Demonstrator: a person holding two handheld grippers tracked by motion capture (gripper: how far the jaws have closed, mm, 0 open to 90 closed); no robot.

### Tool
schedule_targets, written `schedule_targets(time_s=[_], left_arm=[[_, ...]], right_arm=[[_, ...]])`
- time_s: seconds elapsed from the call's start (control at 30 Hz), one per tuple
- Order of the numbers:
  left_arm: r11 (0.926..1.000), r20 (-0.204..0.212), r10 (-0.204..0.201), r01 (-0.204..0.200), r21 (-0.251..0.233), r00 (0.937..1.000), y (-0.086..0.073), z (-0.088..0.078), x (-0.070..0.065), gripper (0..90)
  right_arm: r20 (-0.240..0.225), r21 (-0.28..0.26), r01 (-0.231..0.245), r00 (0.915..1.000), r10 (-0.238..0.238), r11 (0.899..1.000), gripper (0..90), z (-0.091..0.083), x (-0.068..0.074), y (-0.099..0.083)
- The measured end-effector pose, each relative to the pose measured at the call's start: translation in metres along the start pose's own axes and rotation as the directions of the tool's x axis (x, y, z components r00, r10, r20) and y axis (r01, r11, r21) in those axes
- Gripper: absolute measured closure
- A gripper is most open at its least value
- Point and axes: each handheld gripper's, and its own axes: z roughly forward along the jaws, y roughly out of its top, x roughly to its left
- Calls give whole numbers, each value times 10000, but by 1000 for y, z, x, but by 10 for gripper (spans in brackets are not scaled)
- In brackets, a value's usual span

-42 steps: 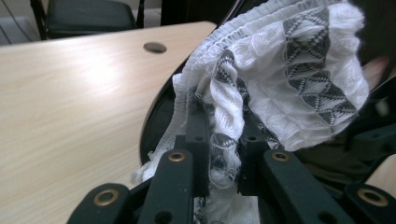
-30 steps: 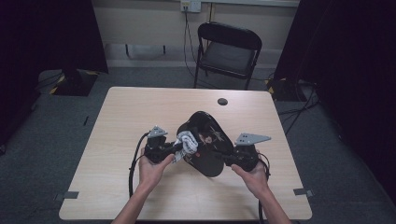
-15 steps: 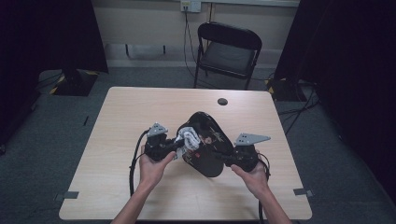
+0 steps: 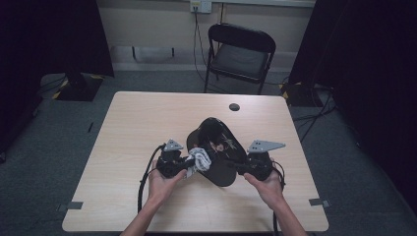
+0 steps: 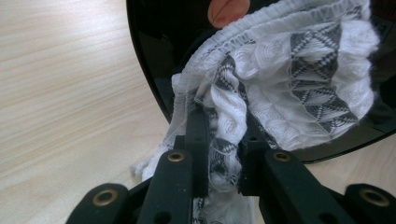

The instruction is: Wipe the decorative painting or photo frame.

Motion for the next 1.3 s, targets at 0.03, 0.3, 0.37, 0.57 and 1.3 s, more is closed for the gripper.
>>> schedule_targets(time_s=[0.03,0.3,0.37,0.57,1.3], left_arm=[[10000,0,0,0,0,10000,0,0,0,786],[9879,625,154,-56,-1547,9979,25,-27,-11,786],[9890,472,345,-274,-1451,9983,25,-25,-14,786],[9932,522,458,-399,-1095,9976,19,-12,-19,786],[9947,771,851,-892,520,9934,-6,14,-10,783]], right_arm=[[0,0,0,10000,0,10000,806,0,0,0],[-83,58,74,9999,-73,10000,812,2,1,1],[-81,60,65,9999,-65,10000,812,2,2,1],[6,51,2,10000,-2,10000,810,2,0,2],[32,28,-18,10000,18,10000,809,3,-2,2]])
